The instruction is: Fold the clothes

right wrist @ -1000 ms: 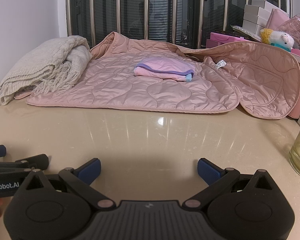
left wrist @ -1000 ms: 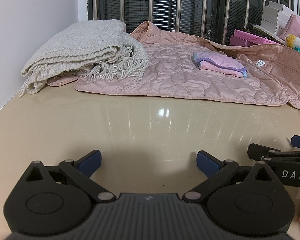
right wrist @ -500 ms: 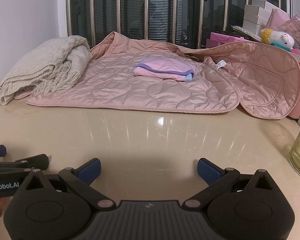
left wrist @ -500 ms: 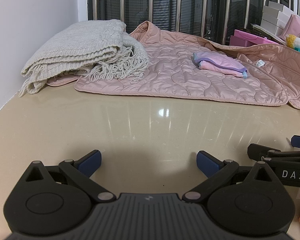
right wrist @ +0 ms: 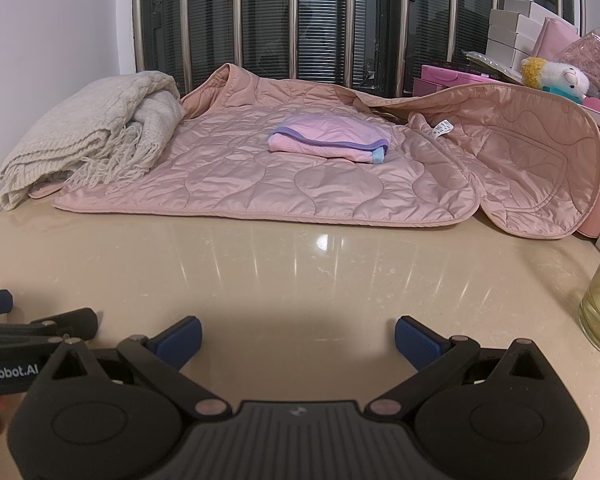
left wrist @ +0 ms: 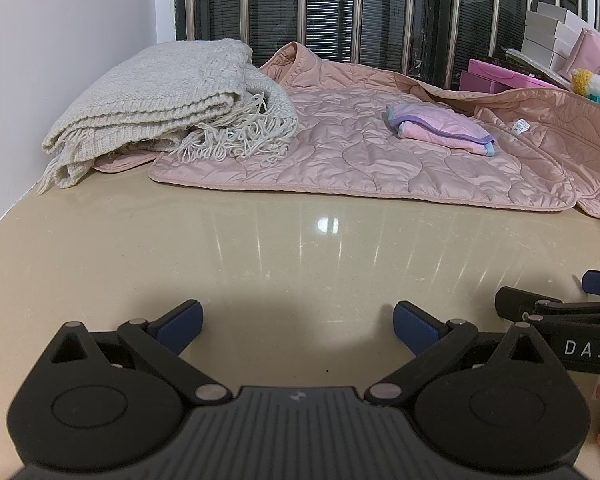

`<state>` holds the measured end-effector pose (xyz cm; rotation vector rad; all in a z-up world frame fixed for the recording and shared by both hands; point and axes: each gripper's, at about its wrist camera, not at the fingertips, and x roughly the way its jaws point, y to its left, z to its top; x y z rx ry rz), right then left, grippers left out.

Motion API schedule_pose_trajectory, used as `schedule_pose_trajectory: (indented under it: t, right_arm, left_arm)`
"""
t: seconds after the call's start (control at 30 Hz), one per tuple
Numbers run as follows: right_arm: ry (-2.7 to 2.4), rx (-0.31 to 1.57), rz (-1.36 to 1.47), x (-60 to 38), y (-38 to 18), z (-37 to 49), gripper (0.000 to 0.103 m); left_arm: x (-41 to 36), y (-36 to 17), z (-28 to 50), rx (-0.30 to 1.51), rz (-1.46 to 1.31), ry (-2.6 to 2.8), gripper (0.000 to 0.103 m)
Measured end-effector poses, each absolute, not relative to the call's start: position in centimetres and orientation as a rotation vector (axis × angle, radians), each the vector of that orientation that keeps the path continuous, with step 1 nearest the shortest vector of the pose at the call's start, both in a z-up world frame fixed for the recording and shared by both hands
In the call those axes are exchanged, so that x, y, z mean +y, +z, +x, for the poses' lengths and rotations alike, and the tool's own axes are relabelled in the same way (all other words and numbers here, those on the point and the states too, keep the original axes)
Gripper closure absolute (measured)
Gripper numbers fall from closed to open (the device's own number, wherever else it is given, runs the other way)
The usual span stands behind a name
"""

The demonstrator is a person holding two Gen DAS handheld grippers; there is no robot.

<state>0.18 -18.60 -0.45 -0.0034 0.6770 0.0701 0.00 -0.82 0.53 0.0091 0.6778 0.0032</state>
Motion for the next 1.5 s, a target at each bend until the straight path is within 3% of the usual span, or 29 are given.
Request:
schedule_pose_trajectory:
  t: [0.6,0.77,0.87,1.03,1.3,1.5]
  right_arm:
    - [0.054,0.678,0.000,-18.5,-0.4,0.1,0.000]
    - [0.168,0.671,0.085,-20.8,1.0,0.4,0.003]
    - [0.196,0.627,0.152,-23.1,3.8,2.3,0.003]
    - [0.234,0.612,0.438,-28.4,6.9,9.7,0.004]
    - [0.142,0.766,0.753,-33.6,4.1,22.5,0.024]
    - [0.136,0.845,0.807,-34.2,0.7,27.1,0.039]
  left_arm:
    - [-0.9,0.6,0.2,0.681,0.016,0.001,0.000]
    - [-0.9,3.6,0.5,0.582,-0.024,-0.101,0.000]
    - [-1.0,6.9,3.2,0.547,-0.138,-0.165,0.000]
    - [-1.5,9.4,13.0,0.640,-0.402,-0.247,0.001]
    - [-3.4,3.6,26.7,0.848,-0.732,-0.223,0.002]
    - [-4.4,1.2,30.5,0.894,-0.799,-0.260,0.014]
